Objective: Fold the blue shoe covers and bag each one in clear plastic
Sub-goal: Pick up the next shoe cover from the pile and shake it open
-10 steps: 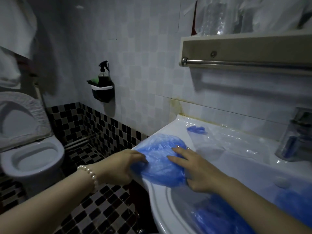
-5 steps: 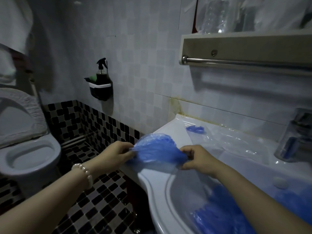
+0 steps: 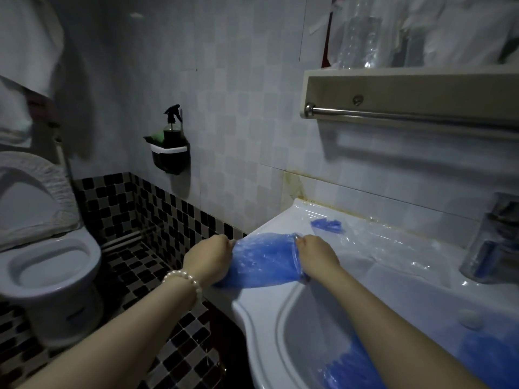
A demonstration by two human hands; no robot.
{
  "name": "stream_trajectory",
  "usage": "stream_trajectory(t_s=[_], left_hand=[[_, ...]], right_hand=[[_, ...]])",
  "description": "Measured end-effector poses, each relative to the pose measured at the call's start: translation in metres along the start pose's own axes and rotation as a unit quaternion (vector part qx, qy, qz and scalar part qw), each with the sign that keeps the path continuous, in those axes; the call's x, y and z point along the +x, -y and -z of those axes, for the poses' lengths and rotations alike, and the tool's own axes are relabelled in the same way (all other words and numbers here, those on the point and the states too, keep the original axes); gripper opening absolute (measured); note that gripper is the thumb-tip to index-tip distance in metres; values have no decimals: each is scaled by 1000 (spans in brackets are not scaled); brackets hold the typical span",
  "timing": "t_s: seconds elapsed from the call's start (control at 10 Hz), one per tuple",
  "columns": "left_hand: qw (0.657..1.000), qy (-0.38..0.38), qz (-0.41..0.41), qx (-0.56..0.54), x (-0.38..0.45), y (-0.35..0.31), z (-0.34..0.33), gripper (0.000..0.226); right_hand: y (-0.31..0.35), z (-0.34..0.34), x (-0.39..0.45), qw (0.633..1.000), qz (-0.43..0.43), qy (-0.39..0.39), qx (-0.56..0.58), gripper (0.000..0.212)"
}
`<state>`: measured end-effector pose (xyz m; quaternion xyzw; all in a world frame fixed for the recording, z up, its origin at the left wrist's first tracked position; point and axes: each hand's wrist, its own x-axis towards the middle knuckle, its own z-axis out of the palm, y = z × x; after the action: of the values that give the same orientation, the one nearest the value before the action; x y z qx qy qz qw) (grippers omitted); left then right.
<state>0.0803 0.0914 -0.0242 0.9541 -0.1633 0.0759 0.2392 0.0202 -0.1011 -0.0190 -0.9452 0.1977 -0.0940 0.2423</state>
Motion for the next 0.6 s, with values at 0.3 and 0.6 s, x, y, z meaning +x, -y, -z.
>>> stream_trajectory(t_s=[0.3,0.6], left_hand=[[959,-5,-115,260,10,2,-12,30],[978,-66,-114,159,21,-4,5,19]], right_hand=[[20,-1,6,975,-111,36,-187,38],[24,-10,2,963,-69,9,-262,32]])
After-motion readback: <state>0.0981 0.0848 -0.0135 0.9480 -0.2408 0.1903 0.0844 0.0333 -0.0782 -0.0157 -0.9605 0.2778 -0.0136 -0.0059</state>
